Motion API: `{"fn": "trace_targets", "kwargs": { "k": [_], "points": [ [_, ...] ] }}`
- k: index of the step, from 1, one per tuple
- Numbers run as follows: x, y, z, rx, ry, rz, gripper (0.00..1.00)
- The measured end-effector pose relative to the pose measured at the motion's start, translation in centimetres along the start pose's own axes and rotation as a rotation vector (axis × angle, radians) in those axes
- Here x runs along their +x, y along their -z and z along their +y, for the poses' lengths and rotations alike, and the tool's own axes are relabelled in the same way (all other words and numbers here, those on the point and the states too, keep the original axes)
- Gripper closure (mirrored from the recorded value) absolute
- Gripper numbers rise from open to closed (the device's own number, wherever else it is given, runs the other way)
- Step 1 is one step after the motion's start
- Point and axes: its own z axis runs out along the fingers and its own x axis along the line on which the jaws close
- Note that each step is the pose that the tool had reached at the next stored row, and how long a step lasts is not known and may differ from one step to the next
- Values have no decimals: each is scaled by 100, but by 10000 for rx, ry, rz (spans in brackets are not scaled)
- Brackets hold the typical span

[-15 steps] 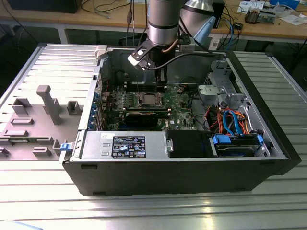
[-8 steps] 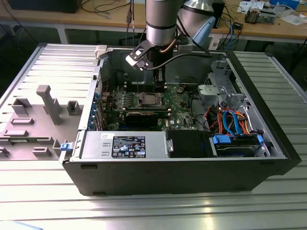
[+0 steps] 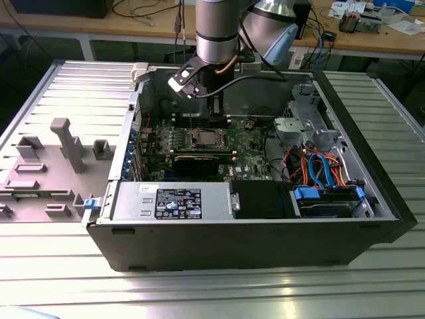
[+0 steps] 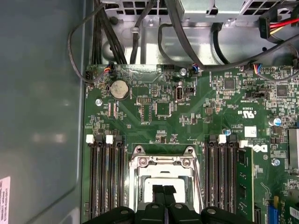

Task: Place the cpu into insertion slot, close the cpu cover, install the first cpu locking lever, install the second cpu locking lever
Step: 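Close the cpu cover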

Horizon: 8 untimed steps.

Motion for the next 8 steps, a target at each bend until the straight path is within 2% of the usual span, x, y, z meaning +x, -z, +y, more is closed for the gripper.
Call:
{"fn": "trace_targets", "kwargs": {
  "k": [8],
  "points": [
    [2, -8, -108, 0, 0, 0, 89]
  ]
}}
